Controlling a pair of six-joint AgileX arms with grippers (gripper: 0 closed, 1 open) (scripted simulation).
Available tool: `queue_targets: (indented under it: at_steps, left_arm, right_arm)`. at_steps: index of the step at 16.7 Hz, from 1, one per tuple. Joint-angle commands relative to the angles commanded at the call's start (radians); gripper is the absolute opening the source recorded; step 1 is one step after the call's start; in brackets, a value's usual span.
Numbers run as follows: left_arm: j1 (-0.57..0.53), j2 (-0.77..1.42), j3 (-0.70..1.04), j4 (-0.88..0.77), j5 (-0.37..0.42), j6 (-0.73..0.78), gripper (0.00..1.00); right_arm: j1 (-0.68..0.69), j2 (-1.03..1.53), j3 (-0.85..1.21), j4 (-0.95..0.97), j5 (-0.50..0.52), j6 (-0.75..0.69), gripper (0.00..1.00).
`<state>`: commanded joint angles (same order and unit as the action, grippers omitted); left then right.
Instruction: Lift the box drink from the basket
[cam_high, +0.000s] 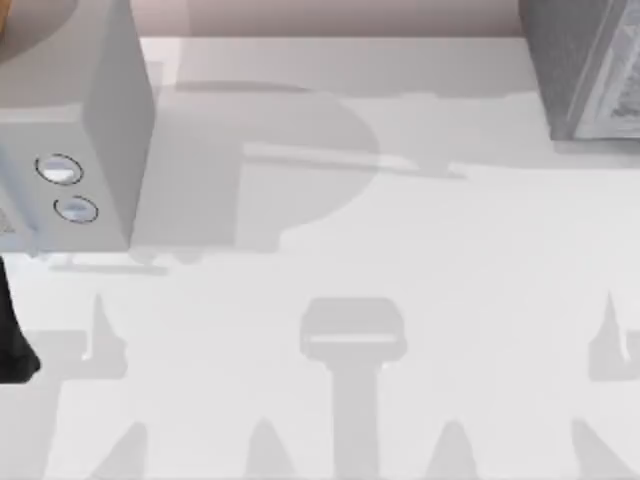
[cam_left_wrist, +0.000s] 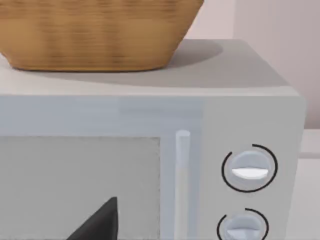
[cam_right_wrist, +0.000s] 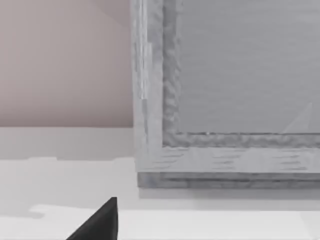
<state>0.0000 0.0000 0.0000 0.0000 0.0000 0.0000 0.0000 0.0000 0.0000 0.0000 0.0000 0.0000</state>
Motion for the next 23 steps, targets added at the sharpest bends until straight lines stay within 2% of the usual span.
queue_targets:
  at_steps: [4,8,23]
  left_arm:
    - [0.006,0.031,0.021,0.010,0.006,0.000,1.00]
    - [0.039,0.201,0.138,0.066,0.042,0.002,1.00]
    - [0.250,1.326,0.891,0.428,0.275,0.012,1.00]
  right_arm:
    - [0.000,0.000,0.000,0.000,0.000,0.000,1.00]
    - [0.000,0.000,0.000,0.000,0.000,0.000,1.00]
    - [0.000,0.000,0.000,0.000,0.000,0.000,1.00]
